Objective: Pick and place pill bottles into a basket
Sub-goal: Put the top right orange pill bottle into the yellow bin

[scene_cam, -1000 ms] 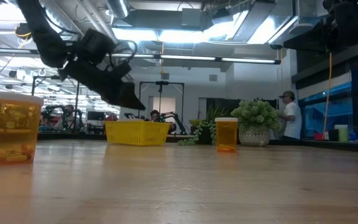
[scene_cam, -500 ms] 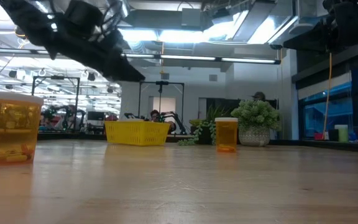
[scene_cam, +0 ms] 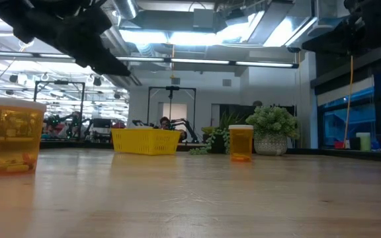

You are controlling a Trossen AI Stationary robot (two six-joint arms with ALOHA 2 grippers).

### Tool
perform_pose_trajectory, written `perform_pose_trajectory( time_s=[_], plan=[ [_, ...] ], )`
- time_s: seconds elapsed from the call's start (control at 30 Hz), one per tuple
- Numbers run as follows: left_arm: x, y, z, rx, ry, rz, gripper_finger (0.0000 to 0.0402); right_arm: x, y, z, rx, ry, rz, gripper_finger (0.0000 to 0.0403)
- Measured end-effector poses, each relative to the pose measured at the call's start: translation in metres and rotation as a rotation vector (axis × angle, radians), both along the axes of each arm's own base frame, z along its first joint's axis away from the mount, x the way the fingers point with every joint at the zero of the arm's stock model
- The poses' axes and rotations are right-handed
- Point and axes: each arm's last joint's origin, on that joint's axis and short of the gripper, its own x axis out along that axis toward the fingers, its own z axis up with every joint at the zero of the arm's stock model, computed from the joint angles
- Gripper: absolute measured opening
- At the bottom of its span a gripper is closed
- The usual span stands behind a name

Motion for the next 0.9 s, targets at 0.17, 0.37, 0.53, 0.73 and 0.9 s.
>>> perform_pose_trajectory(
  time_s=[0.17,0.37,0.53,0.73,0.9],
  plan=[
    [-0.001,-0.011,-0.012,-0.056,0.018,-0.088,0.0047,0.0,0.001,0.002,0.034,-0.029,0.018,0.001],
    [-0.006,-0.014,-0.01,-0.068,-0.011,-0.114,0.0004,0.002,0.001,-0.002,0.111,-0.017,0.019,0.001],
    [-0.008,-0.019,-0.005,-0.098,-0.046,-0.224,0.0003,0.015,0.005,-0.011,0.18,0.062,0.045,0.0009],
    [-0.008,-0.022,-0.006,-0.086,-0.038,-0.244,0.0003,0.038,0.015,-0.021,0.179,0.149,0.083,0.0009],
    [-0.008,-0.022,-0.006,-0.12,-0.034,-0.23,0.0005,0.052,0.024,-0.022,0.214,0.234,0.106,0.0009]
  ],
)
